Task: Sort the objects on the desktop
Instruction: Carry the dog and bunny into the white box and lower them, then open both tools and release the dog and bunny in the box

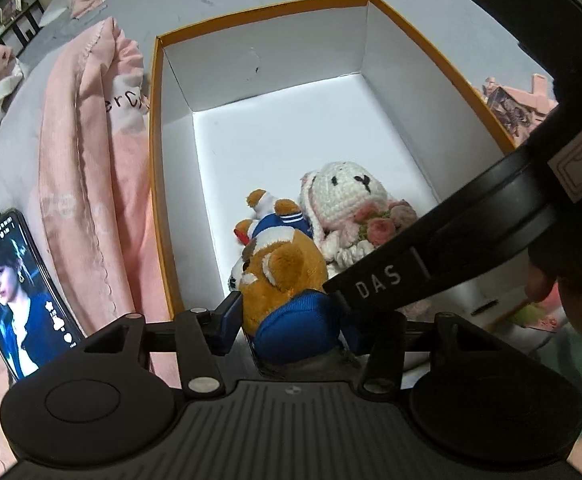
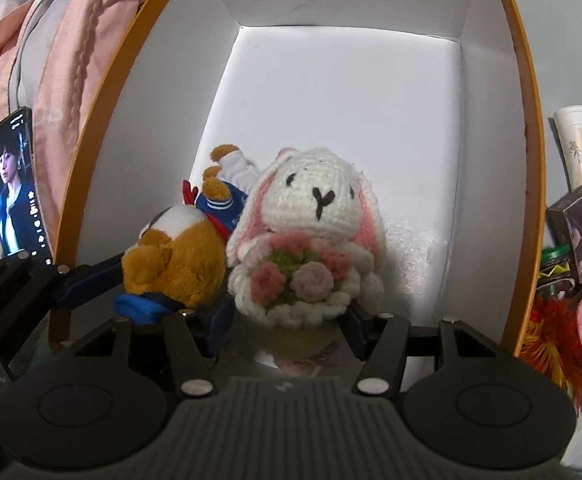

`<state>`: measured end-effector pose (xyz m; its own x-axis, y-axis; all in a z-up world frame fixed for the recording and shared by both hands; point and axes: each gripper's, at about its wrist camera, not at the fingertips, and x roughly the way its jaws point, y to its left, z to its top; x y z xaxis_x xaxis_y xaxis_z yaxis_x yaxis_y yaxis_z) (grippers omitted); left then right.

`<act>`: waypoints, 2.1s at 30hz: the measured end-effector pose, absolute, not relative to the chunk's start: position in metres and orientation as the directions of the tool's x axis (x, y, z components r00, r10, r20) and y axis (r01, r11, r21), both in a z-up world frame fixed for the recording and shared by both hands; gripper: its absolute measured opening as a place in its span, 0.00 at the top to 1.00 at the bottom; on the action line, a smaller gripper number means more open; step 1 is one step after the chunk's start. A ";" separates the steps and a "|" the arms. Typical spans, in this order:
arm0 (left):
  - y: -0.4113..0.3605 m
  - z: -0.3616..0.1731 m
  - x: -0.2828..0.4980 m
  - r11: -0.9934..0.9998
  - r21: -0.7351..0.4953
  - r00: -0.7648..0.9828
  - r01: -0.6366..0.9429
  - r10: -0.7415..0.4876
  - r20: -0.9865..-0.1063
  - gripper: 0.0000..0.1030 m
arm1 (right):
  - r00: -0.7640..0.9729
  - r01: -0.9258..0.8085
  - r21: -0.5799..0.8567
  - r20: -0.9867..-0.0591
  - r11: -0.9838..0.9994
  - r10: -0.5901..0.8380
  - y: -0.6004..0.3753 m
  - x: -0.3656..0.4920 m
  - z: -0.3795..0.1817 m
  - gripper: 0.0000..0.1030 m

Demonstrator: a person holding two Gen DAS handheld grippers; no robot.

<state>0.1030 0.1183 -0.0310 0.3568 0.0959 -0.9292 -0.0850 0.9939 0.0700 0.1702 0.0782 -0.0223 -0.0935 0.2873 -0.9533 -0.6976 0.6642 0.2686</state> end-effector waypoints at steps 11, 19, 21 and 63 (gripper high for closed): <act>0.151 -0.011 0.077 0.980 -0.151 0.402 -0.127 -0.089 -0.911 0.54 | -0.068 -0.754 0.261 -0.944 0.603 0.323 0.081 0.176 0.007 0.40; 0.148 -0.012 0.081 0.980 -0.154 0.397 -0.130 -0.091 -0.913 0.63 | -0.065 -0.793 0.229 -0.953 0.564 0.296 0.060 0.168 0.008 0.44; 0.145 -0.015 0.084 0.981 -0.150 0.388 -0.119 -0.093 -0.917 0.64 | -0.095 -0.788 0.252 -0.952 0.562 0.292 0.052 0.163 0.008 0.48; 0.129 -0.038 0.120 0.999 -0.027 0.334 -0.024 -0.017 -0.942 0.68 | 0.007 -0.977 0.041 -0.974 0.207 0.225 0.071 0.148 -0.011 0.43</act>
